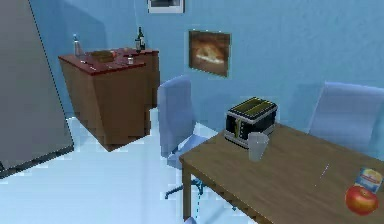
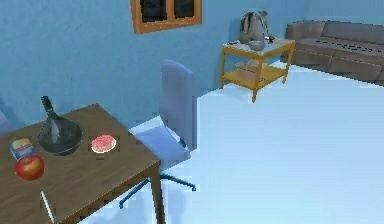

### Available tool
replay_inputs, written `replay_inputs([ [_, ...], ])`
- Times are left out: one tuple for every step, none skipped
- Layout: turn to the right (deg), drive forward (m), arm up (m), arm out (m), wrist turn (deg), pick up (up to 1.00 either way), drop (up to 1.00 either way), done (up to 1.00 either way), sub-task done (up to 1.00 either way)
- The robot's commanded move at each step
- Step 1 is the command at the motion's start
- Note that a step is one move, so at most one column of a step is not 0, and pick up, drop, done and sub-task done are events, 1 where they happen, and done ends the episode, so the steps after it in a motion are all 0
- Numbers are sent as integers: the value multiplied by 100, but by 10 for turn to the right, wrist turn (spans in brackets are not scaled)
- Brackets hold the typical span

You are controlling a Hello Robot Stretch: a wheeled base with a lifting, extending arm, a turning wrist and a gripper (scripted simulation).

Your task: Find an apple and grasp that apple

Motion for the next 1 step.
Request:
replay_inputs([
  [450, 0, 0, 0, 0, 0, 0, 0, 0],
])
